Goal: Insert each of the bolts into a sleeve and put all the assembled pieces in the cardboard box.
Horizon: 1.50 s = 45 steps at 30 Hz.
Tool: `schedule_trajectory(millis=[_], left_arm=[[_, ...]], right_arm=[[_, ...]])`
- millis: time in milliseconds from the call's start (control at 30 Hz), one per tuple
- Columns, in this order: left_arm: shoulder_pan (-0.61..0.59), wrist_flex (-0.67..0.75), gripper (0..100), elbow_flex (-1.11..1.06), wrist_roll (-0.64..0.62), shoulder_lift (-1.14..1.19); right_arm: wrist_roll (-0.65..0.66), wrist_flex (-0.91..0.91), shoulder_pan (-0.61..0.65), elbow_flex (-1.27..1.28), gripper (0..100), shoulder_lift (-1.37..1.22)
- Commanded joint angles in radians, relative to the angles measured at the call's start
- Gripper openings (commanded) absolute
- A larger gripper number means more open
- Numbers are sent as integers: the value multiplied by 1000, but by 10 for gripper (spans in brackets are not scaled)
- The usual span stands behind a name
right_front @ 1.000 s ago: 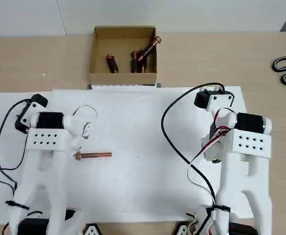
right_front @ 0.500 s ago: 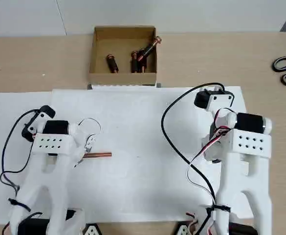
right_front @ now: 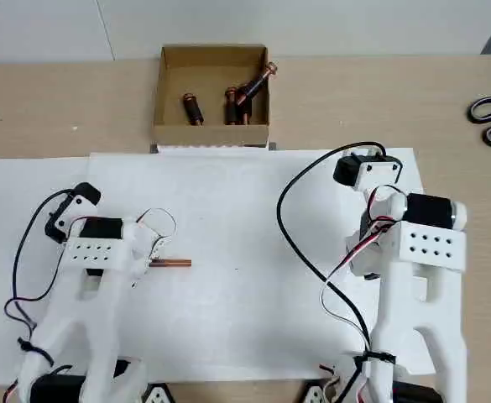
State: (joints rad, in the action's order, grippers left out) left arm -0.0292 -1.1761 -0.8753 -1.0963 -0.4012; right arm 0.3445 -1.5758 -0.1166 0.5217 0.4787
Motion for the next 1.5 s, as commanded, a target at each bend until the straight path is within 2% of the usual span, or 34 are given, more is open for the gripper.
schedule_trajectory(millis=[0,300,533,733,1067,1233,1400,1467], left_arm=[[-2,41,104,-1,8,2],[-2,49,104,-2,8,2],[18,137,105,-97,8,3],[58,140,105,-104,5,2],[51,140,100,-133,5,2],[0,140,97,-133,5,2],[-48,133,9,-136,5,2],[-58,133,9,-136,5,2]], right_arm=[[9,18,-12,-3,6,30],[9,18,-12,-3,6,28],[9,18,-12,-3,6,30],[9,16,-12,-3,6,30],[9,16,-12,-3,6,30],[9,12,-12,-3,6,31],[9,12,-12,-3,6,31],[9,12,-12,-3,6,31]])
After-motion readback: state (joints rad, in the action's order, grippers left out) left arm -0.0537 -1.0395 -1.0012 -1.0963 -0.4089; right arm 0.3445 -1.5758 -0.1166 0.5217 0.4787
